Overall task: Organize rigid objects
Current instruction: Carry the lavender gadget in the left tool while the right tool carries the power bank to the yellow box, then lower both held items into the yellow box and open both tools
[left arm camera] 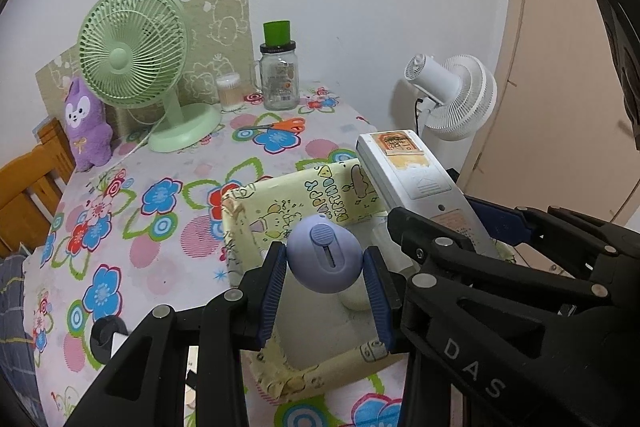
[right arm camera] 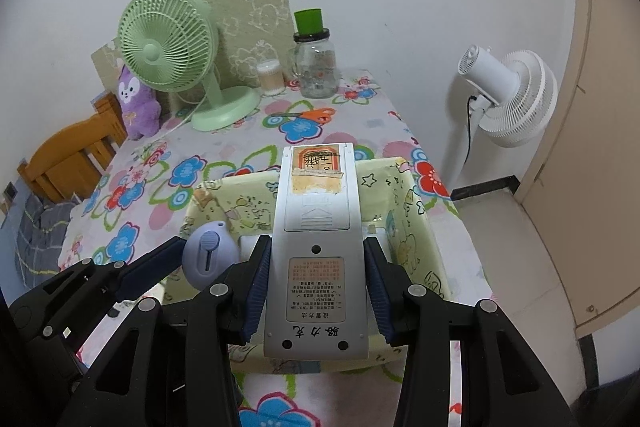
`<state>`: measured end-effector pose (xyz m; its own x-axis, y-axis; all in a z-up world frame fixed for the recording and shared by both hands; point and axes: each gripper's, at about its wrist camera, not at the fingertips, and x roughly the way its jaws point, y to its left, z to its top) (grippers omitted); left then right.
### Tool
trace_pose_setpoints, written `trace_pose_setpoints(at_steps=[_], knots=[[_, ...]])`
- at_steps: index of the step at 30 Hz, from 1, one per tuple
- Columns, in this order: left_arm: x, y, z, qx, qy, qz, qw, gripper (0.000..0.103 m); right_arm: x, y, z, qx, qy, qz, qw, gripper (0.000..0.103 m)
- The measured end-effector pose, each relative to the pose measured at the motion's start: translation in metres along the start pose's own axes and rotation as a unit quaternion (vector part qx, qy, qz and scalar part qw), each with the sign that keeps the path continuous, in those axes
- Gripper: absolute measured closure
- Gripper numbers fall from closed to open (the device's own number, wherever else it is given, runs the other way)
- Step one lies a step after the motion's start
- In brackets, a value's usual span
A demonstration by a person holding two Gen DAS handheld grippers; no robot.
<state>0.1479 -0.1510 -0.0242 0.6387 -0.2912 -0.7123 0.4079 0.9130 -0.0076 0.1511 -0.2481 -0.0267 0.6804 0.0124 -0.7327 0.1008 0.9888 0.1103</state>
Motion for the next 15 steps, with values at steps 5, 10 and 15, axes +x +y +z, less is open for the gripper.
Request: trace_pose_setpoints(at_steps=[5,10,15], knots=[[0.016,-0.002,0.000,-0.001,0.014,0.002,0.9999,0.063,0.014,-0.006,0.000,0.002,0.013,0.000,1.000,0.055],[0.026,-0.004,-0.001,-0.002,0.024,-0.001,0.9997,0.063,0.023,-0.012,-0.001,0.003,0.023,-0.001,1.000,0.055],[0.036,-0.004,-0.001,-0.003,0.039,0.000,0.9993,0.063,0.034,-0.016,-0.002,0.008,0.035,0.004,0.999,0.055]])
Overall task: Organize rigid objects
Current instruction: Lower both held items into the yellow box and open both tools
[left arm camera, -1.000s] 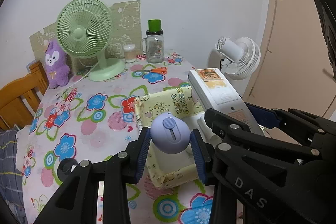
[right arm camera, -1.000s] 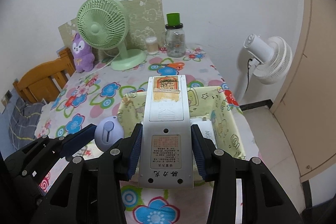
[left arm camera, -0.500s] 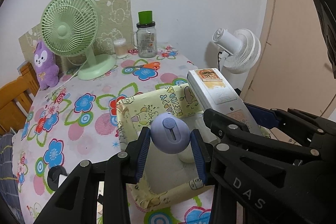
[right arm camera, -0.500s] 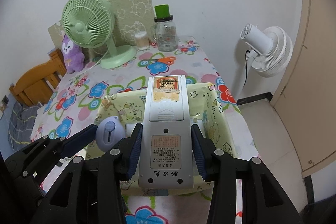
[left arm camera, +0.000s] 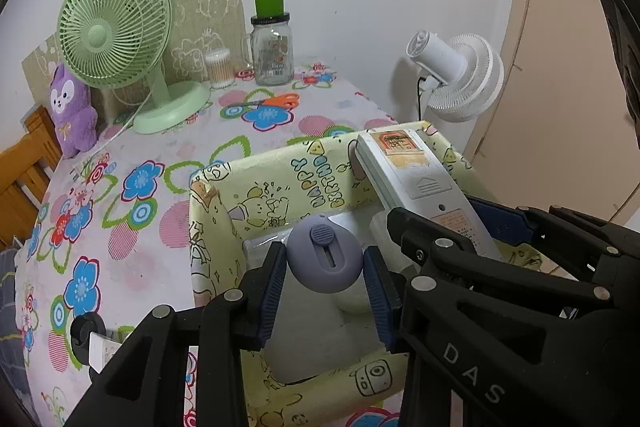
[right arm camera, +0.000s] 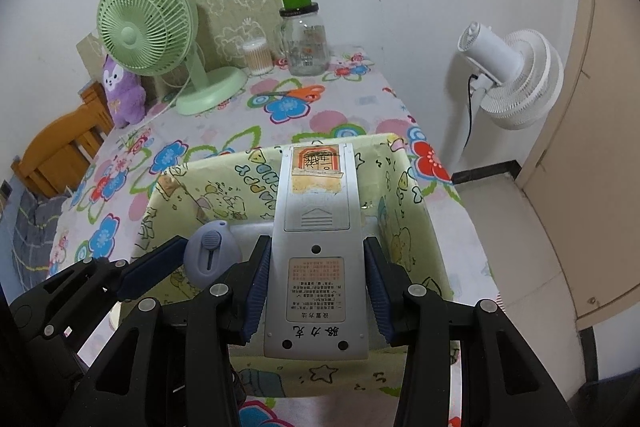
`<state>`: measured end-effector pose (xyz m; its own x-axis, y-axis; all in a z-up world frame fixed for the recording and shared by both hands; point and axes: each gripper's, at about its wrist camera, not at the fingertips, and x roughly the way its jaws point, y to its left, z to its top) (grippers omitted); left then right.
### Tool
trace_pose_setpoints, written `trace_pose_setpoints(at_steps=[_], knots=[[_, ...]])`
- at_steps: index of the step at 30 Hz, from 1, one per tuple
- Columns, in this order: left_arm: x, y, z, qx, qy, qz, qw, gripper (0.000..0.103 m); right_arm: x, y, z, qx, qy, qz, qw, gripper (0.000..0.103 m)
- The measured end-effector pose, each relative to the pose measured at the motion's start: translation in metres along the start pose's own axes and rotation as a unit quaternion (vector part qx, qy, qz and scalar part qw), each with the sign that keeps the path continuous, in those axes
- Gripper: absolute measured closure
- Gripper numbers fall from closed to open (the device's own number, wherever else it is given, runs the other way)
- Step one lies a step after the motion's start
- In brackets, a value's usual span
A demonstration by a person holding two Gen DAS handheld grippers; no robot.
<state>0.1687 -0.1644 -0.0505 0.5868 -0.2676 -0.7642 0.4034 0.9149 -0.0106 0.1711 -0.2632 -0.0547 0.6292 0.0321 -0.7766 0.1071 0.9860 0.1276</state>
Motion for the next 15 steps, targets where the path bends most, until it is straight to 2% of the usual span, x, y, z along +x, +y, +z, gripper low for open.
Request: trace_pose_setpoints(at_steps=[6,15], knots=[[0.011,0.003,-0.001,-0.003,0.020,0.012,0.9997,0.062,0.014,-0.001,-0.001,0.006,0.014,0.011,1.000,0.055],[0.018,0.005,-0.002,-0.010,0.033,0.010,0.9994,0.062,0.019,0.002,0.001,-0.008,0.014,0.003,1.000,0.055]])
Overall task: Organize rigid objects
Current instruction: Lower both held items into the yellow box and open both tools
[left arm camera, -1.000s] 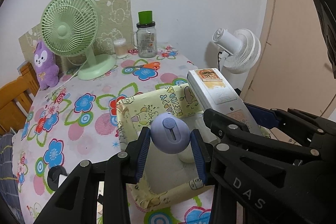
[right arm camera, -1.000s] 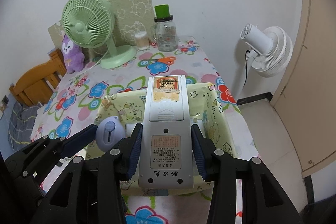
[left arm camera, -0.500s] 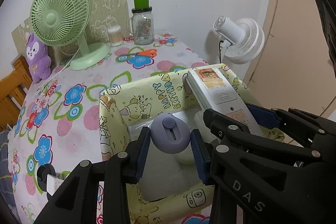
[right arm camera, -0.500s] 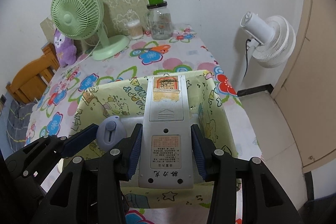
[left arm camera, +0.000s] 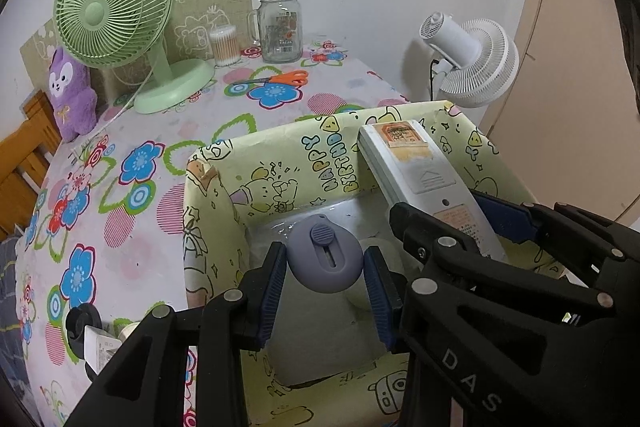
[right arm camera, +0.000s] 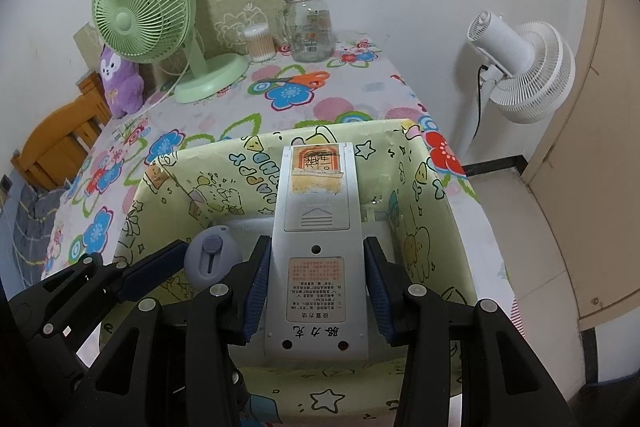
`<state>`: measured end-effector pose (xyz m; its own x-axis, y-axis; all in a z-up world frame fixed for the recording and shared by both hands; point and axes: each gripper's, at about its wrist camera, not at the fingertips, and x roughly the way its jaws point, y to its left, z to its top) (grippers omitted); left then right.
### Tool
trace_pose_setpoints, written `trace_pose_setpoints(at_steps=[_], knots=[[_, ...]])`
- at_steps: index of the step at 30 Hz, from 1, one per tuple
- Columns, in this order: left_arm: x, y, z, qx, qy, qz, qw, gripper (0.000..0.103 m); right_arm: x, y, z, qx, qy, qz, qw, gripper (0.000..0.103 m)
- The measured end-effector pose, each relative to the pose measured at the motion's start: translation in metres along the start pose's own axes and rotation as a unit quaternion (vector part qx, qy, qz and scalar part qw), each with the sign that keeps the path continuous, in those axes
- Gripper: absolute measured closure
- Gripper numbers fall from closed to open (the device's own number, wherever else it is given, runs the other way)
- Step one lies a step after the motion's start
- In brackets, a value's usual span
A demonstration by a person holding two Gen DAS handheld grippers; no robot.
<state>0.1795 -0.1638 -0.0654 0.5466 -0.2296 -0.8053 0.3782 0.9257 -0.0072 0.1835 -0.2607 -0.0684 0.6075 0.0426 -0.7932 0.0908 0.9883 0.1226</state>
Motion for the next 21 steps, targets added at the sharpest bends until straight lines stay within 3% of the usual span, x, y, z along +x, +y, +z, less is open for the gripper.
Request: trace_pose_setpoints(at_steps=[21], knots=[[-0.0014,0.0016,-0.0042,0.019,0.010,0.005,0.9998,0.061,0.0101,0.0046,-0.0027,0.011,0.026,0.015,1.000,0.055]])
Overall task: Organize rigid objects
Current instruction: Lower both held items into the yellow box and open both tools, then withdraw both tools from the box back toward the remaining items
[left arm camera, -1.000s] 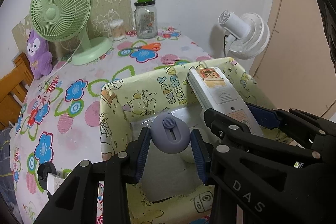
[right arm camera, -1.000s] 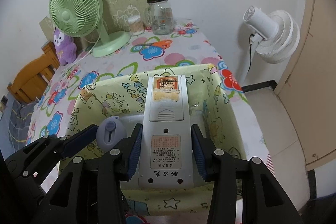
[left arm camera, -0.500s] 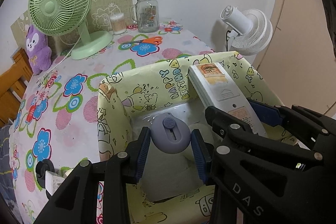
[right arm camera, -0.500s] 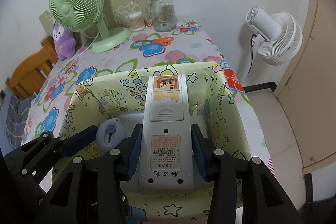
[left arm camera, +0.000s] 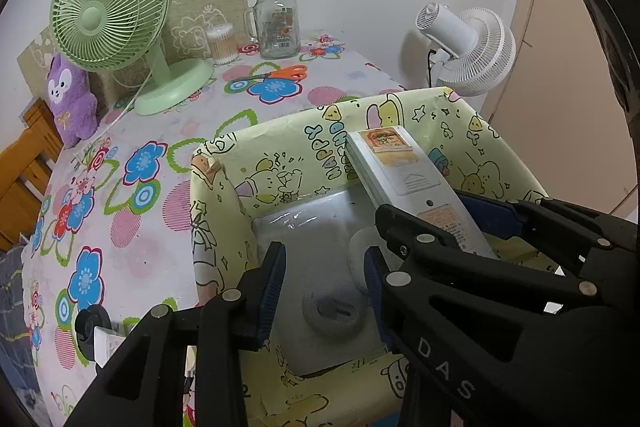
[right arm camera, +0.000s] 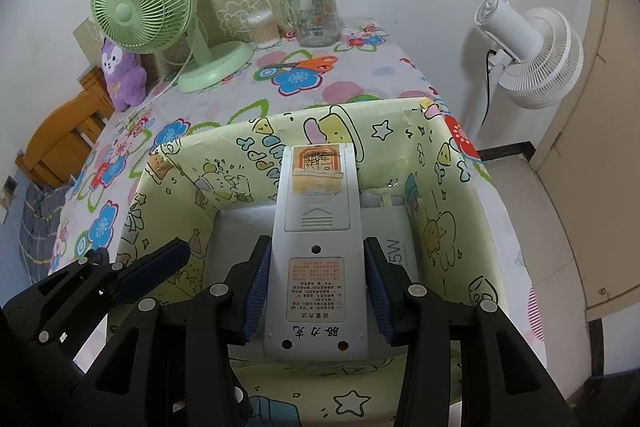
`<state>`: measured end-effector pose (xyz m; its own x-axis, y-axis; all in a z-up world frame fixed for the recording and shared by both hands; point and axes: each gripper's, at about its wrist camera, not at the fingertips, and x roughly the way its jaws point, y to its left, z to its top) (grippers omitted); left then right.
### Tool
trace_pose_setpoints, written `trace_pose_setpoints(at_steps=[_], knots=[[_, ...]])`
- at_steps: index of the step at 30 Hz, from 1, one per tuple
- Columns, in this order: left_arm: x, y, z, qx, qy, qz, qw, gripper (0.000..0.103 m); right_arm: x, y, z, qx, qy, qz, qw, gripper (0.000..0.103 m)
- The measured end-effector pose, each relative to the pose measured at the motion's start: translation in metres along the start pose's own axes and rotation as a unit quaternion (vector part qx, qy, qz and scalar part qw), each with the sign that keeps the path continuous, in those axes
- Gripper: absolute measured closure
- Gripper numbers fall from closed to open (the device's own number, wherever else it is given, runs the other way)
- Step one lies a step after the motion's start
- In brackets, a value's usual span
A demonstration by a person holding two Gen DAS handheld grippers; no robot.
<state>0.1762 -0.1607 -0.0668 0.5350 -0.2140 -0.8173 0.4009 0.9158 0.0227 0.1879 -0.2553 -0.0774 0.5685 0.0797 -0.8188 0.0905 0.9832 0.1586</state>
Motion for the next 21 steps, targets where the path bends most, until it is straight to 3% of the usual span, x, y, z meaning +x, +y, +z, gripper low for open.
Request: trace_pose_setpoints(at_steps=[6,10,14,21], knots=[[-0.001,-0.002,-0.001,0.005,0.003,-0.001,1.0000,0.060,0.001,0.000,-0.001,0.004,0.004,-0.001,1.000,0.055],[-0.006,-0.004,-0.003,0.011,-0.004,-0.004,0.9999,0.047,-0.005,0.001,-0.004,0.002,-0.007,-0.002,1.000,0.054],[-0.009,-0.005,-0.003,0.012,-0.007,-0.001,0.9999,0.043,-0.009,0.000,-0.005,0.004,-0.009,-0.011,1.000,0.053],[-0.021,-0.002,-0.006,0.009,-0.021,0.003,0.9997,0.035,-0.023,-0.001,-0.010,0.015,-0.025,-0.032,0.999,0.037]])
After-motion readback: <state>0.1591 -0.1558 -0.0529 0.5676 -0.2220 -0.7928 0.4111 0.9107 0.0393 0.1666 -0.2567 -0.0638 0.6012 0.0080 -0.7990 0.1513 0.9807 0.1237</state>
